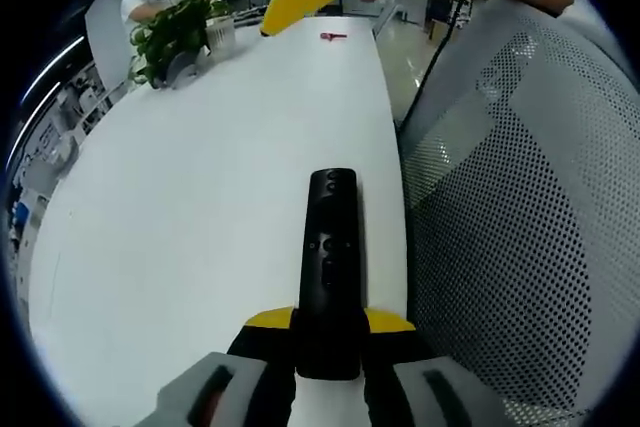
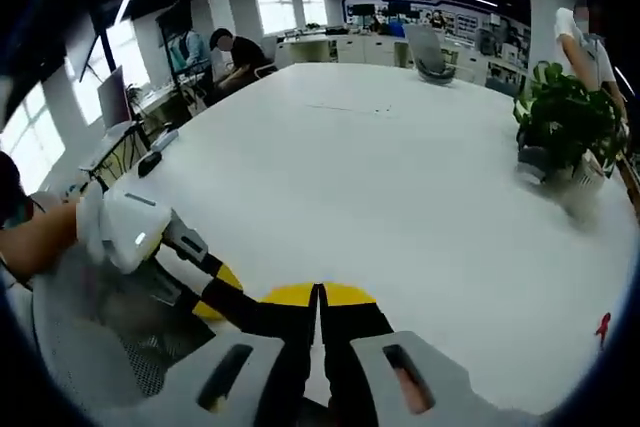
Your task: Press the specified remote control buttons in sequence, fully releasing each button before pressing the next.
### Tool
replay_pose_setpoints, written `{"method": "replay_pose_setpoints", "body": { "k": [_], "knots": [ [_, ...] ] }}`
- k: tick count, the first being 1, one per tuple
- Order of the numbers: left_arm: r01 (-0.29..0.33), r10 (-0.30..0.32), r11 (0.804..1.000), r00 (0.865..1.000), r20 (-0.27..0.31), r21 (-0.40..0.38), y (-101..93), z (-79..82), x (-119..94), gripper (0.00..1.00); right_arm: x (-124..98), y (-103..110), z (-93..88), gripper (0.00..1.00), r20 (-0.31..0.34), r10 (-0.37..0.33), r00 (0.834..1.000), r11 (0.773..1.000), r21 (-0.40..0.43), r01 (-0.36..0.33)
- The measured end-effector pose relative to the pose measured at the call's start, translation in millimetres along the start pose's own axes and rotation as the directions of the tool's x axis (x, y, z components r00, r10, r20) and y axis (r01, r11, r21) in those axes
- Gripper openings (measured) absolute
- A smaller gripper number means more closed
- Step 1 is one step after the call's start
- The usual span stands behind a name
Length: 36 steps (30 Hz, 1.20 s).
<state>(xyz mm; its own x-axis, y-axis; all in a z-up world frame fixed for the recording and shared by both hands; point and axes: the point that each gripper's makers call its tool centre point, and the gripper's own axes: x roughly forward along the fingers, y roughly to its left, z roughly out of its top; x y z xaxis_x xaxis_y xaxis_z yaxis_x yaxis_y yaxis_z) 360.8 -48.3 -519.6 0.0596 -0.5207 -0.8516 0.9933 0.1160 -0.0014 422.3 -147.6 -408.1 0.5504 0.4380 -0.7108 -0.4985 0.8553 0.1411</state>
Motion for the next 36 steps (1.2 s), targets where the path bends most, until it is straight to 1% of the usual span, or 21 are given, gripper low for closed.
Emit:
{"method": "replay_pose_setpoints", "body": {
  "k": [2,6,8,11,13,15,16,17,22,24,26,29,32,36],
  "knots": [
    [0.002,-0.002,1.000,1.000,-0.001,0.003,0.2,0.0,0.3,0.24,6.3,0.7,0.3,0.00,-0.012,0.010,1.000,1.000,0.007,-0.010],
    [0.003,-0.003,1.000,1.000,-0.001,0.005,0.3,0.1,0.3,0.24,18.7,3.9,-8.2,0.00,-0.075,0.039,0.996,0.999,0.035,-0.037],
    [0.002,-0.002,1.000,1.000,0.000,0.006,0.5,0.1,0.6,0.24,24.4,6.2,-18.5,0.00,-0.124,0.058,0.991,0.997,0.053,-0.052],
    [0.003,-0.003,1.000,1.000,0.003,0.000,0.5,0.3,0.3,0.24,30.7,7.3,-31.3,0.00,-0.152,0.063,0.986,0.997,0.057,-0.054],
    [0.002,-0.002,1.000,1.000,0.004,-0.001,0.4,0.4,0.1,0.24,33.2,9.0,-42.8,0.00,-0.182,0.069,0.981,0.996,0.062,-0.058],
    [0.001,-0.001,1.000,1.000,0.006,-0.003,0.3,0.4,-0.2,0.24,34.5,13.7,-56.6,0.00,-0.248,0.096,0.964,0.995,0.065,-0.082],
    [0.001,-0.001,1.000,1.000,0.006,-0.005,0.1,0.4,-0.4,0.24,35.5,14.9,-60.1,0.00,-0.267,0.102,0.958,0.994,0.070,-0.086],
    [0.001,-0.001,1.000,1.000,0.005,-0.005,0.1,0.4,-0.4,0.24,36.9,15.3,-62.4,0.00,-0.274,0.098,0.957,0.994,0.072,-0.081],
    [0.001,-0.001,1.000,1.000,0.005,-0.006,-0.4,0.3,-0.6,0.25,43.6,21.2,-71.3,0.00,-0.314,0.118,0.942,0.993,0.066,-0.102],
    [0.002,-0.002,1.000,1.000,0.005,-0.005,-0.7,0.4,-0.8,0.25,45.5,22.5,-77.3,0.00,-0.342,0.123,0.932,0.992,0.064,-0.107],
    [0.003,-0.003,1.000,1.000,0.004,-0.003,-0.9,0.4,-0.8,0.25,46.3,23.7,-80.9,0.00,-0.355,0.125,0.926,0.992,0.068,-0.108],
    [0.003,-0.003,1.000,1.000,0.003,-0.002,-1.0,0.4,-1.0,0.25,46.7,25.5,-82.8,0.00,-0.362,0.129,0.923,0.991,0.070,-0.111],
    [0.003,-0.003,1.000,1.000,0.002,-0.003,-1.1,0.4,-1.3,0.25,48.2,27.3,-89.2,0.00,-0.390,0.129,0.912,0.992,0.064,-0.113],
    [0.004,-0.004,1.000,1.000,0.002,-0.004,-0.9,0.3,-1.3,0.24,49.4,26.1,-91.5,0.00,-0.397,0.124,0.909,0.992,0.056,-0.111]
  ]
}}
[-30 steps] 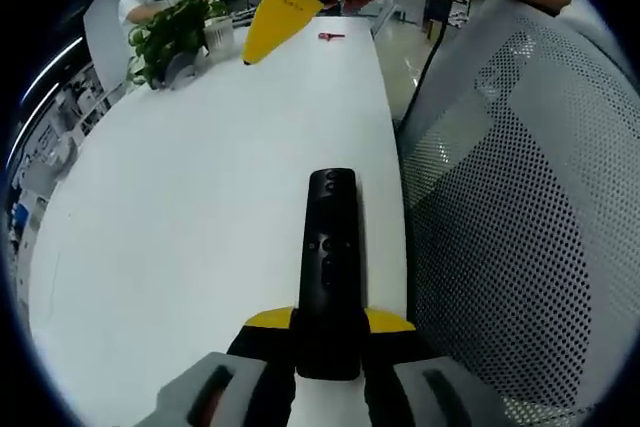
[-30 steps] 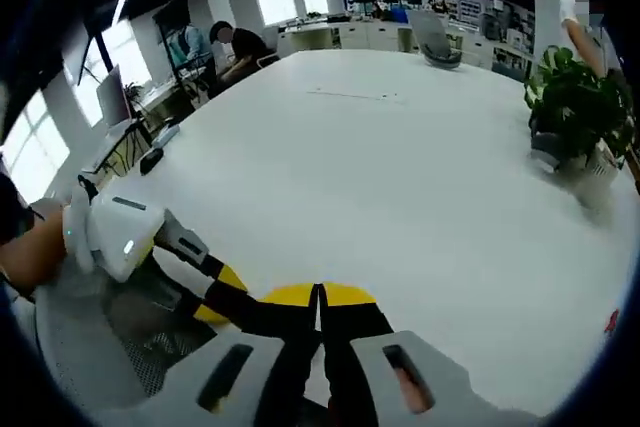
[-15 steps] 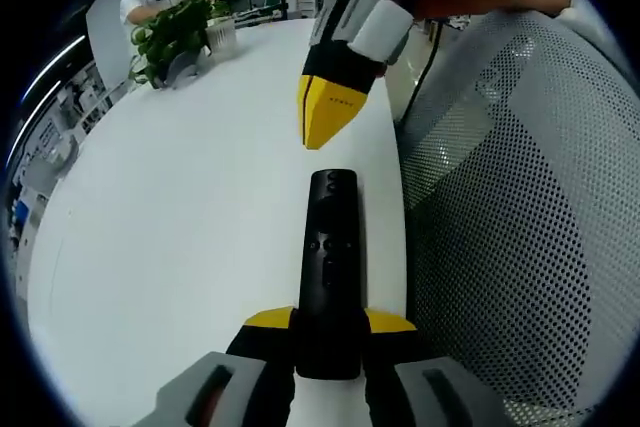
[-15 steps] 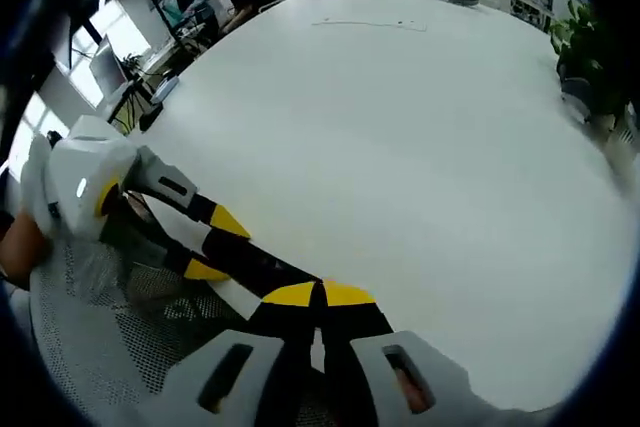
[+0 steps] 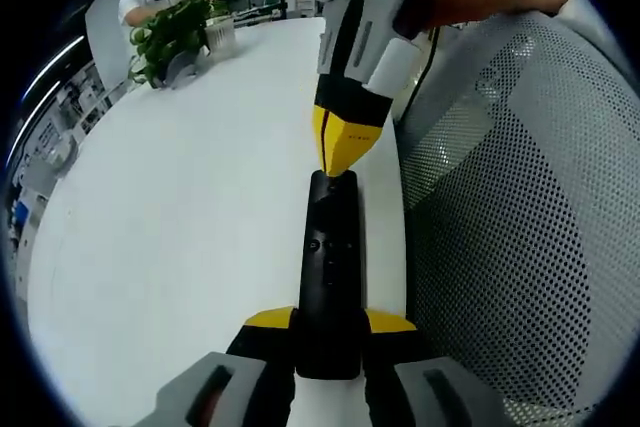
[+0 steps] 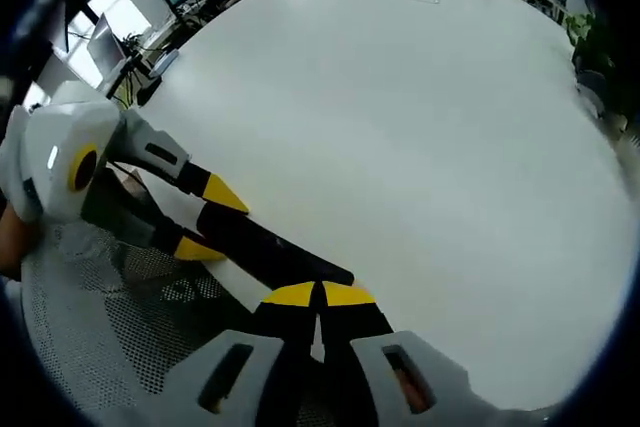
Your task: Press the specified remote control buttons in sequence, fully releasing each button before pressing the next.
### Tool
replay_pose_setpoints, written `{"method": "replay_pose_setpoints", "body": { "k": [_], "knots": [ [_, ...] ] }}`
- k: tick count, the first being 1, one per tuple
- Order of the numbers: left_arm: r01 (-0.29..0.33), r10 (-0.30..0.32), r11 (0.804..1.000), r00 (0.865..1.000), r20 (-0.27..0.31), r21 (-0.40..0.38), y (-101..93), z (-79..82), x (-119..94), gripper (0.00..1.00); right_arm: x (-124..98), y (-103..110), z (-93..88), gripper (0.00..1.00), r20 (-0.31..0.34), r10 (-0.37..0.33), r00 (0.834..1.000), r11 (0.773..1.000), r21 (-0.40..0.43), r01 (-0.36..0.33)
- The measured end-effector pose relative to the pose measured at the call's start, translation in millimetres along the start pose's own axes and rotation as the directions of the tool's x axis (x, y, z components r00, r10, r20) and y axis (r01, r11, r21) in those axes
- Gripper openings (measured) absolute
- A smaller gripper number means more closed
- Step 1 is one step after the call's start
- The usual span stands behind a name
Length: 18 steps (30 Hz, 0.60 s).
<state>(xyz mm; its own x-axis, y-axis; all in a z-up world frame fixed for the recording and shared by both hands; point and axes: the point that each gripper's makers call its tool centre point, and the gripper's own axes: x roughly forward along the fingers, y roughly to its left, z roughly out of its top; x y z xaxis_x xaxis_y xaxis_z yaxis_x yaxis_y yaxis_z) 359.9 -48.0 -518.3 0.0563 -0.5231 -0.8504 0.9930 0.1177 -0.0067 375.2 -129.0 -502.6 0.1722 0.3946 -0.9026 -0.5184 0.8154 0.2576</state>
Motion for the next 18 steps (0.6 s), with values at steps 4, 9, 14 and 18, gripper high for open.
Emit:
{"method": "replay_pose_setpoints", "body": {
  "k": [4,9,14,18],
  "knots": [
    [0.001,-0.001,1.000,1.000,-0.001,0.000,0.1,-0.1,-0.1,0.24,2.1,-1.2,-2.4,0.00,-0.013,-0.002,1.000,1.000,0.004,0.002],
    [0.002,-0.002,1.000,1.000,-0.003,0.000,0.3,-0.3,0.1,0.24,7.0,-3.0,-9.0,0.00,-0.041,-0.001,0.999,1.000,0.010,0.001],
    [0.004,-0.004,1.000,1.000,-0.005,0.003,0.4,-0.4,-0.1,0.24,8.2,-0.8,-7.6,0.00,-0.037,0.007,0.999,1.000,0.010,-0.007],
    [0.005,-0.005,1.000,1.000,-0.006,0.004,1.0,-0.7,0.6,0.24,10.1,0.5,-6.6,0.00,-0.051,0.000,0.999,1.000,-0.008,0.000]
  ]
}}
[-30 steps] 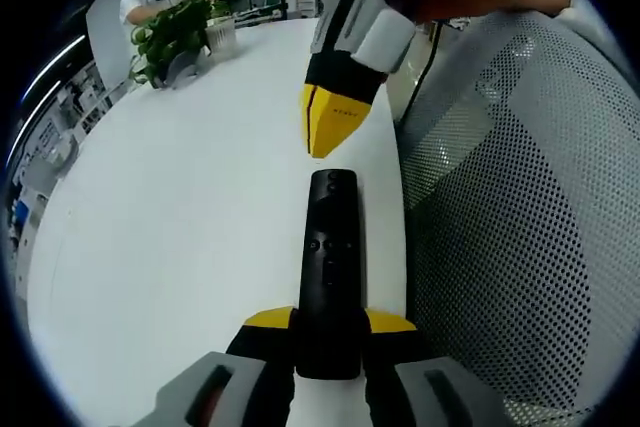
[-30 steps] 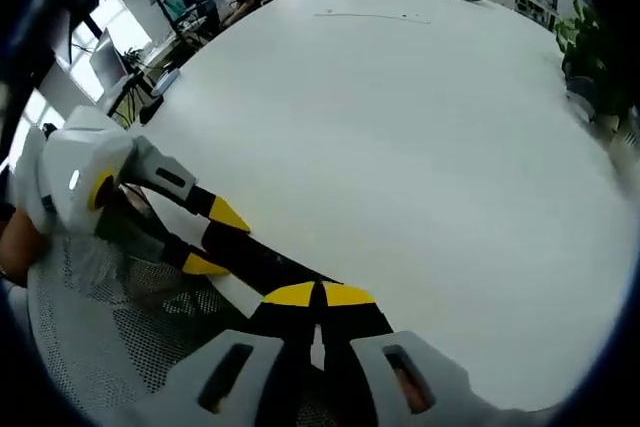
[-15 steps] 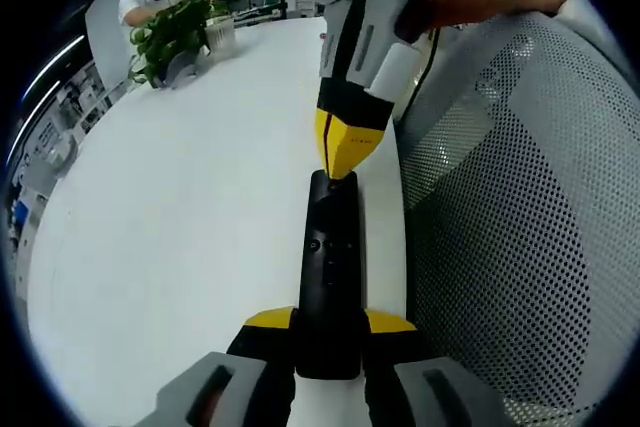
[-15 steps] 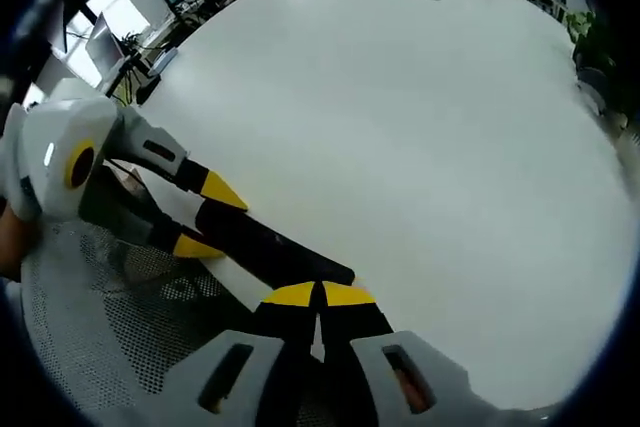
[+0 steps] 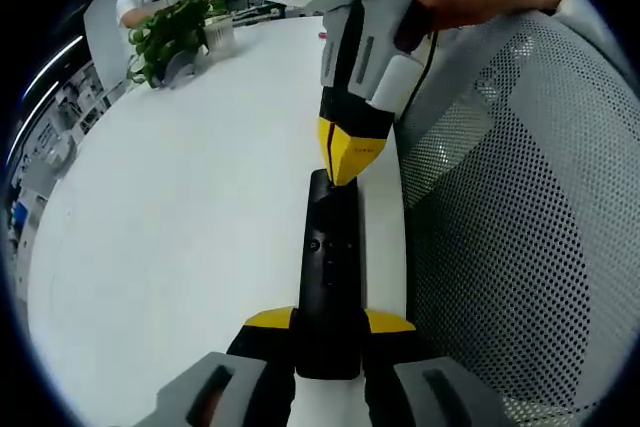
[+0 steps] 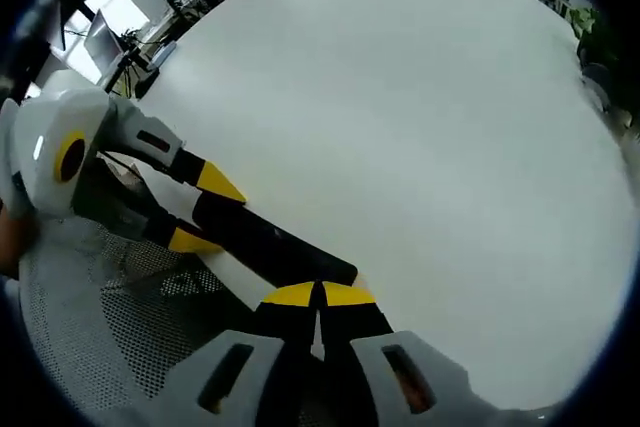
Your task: Press the specified remote control buttons in sequence, fully releasing each button before pressing the next.
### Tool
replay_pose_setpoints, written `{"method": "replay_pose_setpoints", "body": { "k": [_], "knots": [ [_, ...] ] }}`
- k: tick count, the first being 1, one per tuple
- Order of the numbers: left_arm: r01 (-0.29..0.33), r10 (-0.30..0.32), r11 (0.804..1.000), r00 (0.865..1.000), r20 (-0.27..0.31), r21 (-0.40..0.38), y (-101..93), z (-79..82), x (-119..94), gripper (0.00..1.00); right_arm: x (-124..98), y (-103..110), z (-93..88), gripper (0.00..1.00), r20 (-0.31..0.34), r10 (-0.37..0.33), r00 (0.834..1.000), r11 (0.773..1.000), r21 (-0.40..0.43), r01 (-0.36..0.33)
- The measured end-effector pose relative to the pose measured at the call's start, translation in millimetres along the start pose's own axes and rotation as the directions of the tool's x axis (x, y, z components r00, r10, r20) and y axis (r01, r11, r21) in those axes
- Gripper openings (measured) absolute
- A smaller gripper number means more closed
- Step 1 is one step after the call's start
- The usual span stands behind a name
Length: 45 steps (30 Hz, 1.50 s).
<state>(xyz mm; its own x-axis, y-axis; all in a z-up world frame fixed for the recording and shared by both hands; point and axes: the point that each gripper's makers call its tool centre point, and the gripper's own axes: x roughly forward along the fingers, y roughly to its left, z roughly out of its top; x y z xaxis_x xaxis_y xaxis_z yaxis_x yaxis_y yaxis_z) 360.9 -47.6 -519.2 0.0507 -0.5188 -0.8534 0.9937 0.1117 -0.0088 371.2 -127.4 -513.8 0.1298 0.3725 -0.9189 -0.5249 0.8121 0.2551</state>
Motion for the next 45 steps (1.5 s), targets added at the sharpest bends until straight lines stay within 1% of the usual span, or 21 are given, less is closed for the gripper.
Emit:
{"method": "replay_pose_setpoints", "body": {
  "k": [5,8,10,12,17,21,25,29,31,33,35,37,38,39,41,44,45],
  "knots": [
    [0.002,-0.002,1.000,1.000,0.003,-0.003,0.6,-0.3,0.5,0.24,-0.6,-1.2,-0.6,0.00,0.000,-0.009,1.000,1.000,-0.004,0.009],
    [0.002,-0.002,1.000,1.000,0.003,-0.003,0.8,-0.4,0.8,0.24,-1.3,-2.6,-0.2,0.00,0.009,0.014,1.000,0.999,0.047,-0.015],
    [0.002,-0.002,1.000,1.000,0.002,-0.001,0.7,-0.4,0.8,0.24,-1.9,-3.0,-0.4,0.00,0.013,0.019,1.000,0.998,0.057,-0.020],
    [0.002,-0.002,1.000,1.000,0.004,-0.001,0.5,-0.3,0.6,0.24,-1.9,-2.3,-0.2,0.00,0.013,0.015,1.000,0.999,0.044,-0.016],
    [0.002,-0.002,1.000,1.000,0.003,0.000,0.0,-0.1,0.0,0.24,-2.6,-3.2,0.4,0.00,0.005,-0.020,1.000,1.000,-0.004,0.021],
    [0.002,-0.002,1.000,1.000,0.000,0.004,-0.5,0.0,-0.3,0.24,-4.3,-10.6,0.6,0.00,0.008,-0.046,0.999,0.999,-0.007,0.047],
    [0.002,-0.002,1.000,1.000,0.000,0.004,-0.4,0.0,-0.1,0.24,-7.2,-15.3,-0.5,0.00,0.007,-0.061,0.998,0.998,0.016,0.061],
    [0.002,-0.002,1.000,1.000,-0.001,0.008,-0.6,0.1,-0.2,0.24,-9.1,-10.3,6.4,0.00,0.043,-0.036,0.998,0.999,0.019,0.035],
    [0.002,-0.002,1.000,1.000,-0.001,0.007,-0.6,0.1,-0.2,0.24,-6.7,-10.2,2.1,0.00,0.020,-0.041,0.999,0.999,0.024,0.040],
    [0.002,-0.002,1.000,1.000,0.000,0.005,-0.7,0.2,-0.3,0.24,-6.0,-10.2,0.0,0.00,0.011,-0.040,0.999,0.999,0.022,0.040],
    [0.002,-0.002,1.000,1.000,-0.001,0.007,-0.4,0.2,-0.1,0.24,-6.8,-9.4,2.6,0.00,0.023,-0.038,0.999,0.999,0.016,0.038],
    [0.001,-0.001,1.000,1.000,0.000,0.006,-0.3,0.2,0.0,0.24,-5.7,-9.8,3.0,0.00,0.022,-0.038,0.999,0.999,0.018,0.038],
    [0.001,-0.001,1.000,1.000,0.000,0.006,-0.3,0.3,-0.1,0.24,-3.5,-9.1,1.2,0.00,0.011,-0.037,0.999,0.999,0.015,0.037],
    [0.001,-0.001,1.000,1.000,0.000,0.006,-0.3,0.3,-0.1,0.24,-4.5,-9.2,3.0,0.00,0.024,-0.042,0.999,0.999,0.010,0.041],
    [0.002,-0.002,1.000,1.000,0.000,0.006,-0.2,0.4,0.0,0.24,-3.6,-8.9,2.6,0.00,0.013,-0.048,0.999,0.999,-0.007,0.048],
    [0.003,-0.003,1.000,1.000,0.001,0.003,0.0,0.4,0.1,0.24,-4.4,-7.4,3.2,0.00,0.013,-0.067,0.998,0.996,-0.059,0.068],
    [0.003,-0.003,1.000,1.000,0.001,0.003,0.0,0.4,0.1,0.24,-4.1,-6.9,3.4,0.00,0.010,-0.079,0.997,0.992,-0.093,0.080]
  ]
}}
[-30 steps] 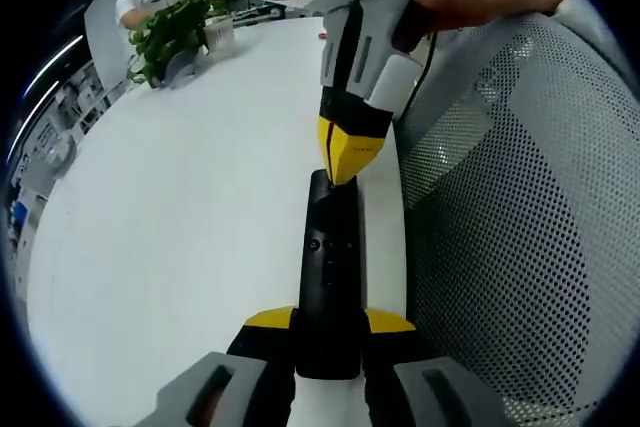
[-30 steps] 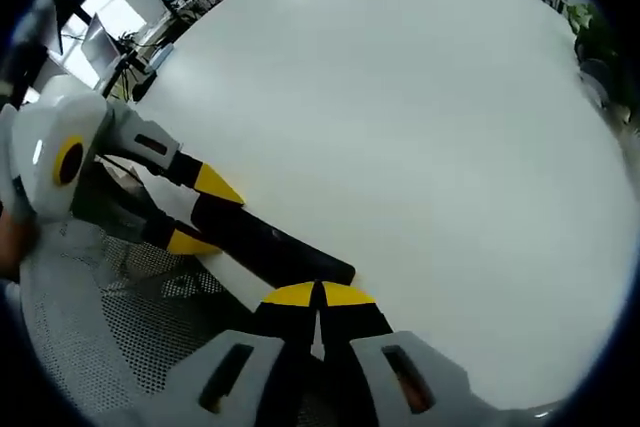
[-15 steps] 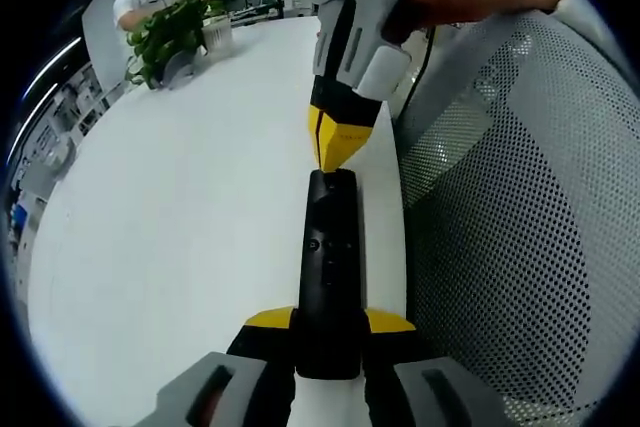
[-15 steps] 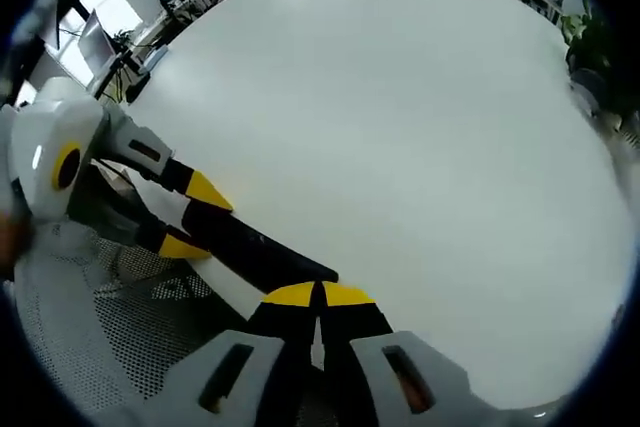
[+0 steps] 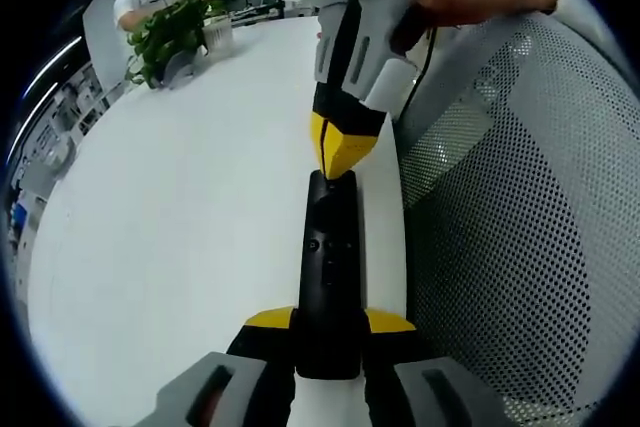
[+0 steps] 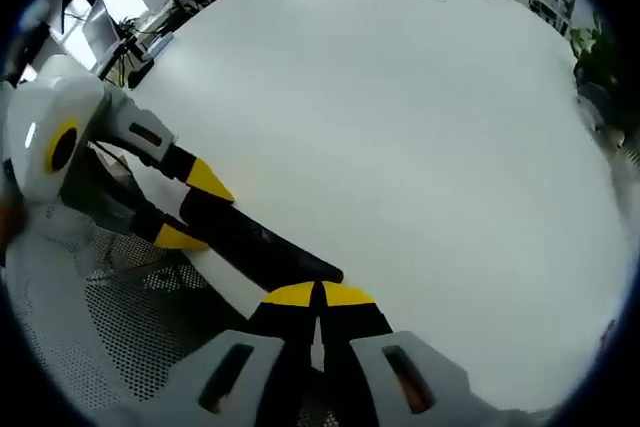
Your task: Press the specified remote control buttons in sequence, fully releasing each button before pressing the next.
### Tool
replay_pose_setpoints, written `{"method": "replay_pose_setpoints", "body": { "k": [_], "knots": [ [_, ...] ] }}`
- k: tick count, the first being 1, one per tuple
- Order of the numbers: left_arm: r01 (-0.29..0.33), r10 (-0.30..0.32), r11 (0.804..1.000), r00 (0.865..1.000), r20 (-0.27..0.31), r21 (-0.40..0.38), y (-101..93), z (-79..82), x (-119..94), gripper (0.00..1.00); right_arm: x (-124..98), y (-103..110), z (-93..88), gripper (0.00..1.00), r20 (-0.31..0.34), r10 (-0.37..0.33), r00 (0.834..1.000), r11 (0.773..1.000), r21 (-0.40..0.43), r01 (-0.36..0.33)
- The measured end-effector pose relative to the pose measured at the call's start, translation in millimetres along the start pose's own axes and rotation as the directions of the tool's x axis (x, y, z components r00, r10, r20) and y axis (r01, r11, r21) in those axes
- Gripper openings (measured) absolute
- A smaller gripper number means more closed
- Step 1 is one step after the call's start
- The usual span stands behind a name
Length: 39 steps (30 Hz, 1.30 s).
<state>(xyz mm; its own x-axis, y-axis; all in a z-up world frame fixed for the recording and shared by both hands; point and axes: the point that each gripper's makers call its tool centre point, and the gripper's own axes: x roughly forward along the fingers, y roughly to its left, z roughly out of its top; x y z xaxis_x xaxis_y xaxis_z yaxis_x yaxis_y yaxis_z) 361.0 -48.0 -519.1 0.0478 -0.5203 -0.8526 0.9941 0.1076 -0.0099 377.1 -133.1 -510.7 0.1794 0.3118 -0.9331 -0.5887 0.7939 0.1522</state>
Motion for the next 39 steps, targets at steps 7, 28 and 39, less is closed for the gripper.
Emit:
{"method": "replay_pose_setpoints", "body": {
  "k": [7,28,39],
  "knots": [
    [-0.001,0.001,1.000,1.000,0.003,-0.007,0.4,0.1,0.2,0.24,0.1,-0.6,-0.9,0.00,0.004,-0.035,0.999,0.998,-0.059,0.036],
    [-0.001,0.001,1.000,1.000,0.005,-0.009,-0.4,-0.2,-0.5,0.24,4.6,12.8,7.7,0.00,0.038,0.049,0.998,0.999,-0.003,-0.049],
    [0.000,0.000,1.000,1.000,0.005,-0.007,-0.1,-0.2,-0.4,0.24,1.1,7.2,4.1,0.00,0.025,0.042,0.999,0.999,0.022,-0.042]
  ]
}}
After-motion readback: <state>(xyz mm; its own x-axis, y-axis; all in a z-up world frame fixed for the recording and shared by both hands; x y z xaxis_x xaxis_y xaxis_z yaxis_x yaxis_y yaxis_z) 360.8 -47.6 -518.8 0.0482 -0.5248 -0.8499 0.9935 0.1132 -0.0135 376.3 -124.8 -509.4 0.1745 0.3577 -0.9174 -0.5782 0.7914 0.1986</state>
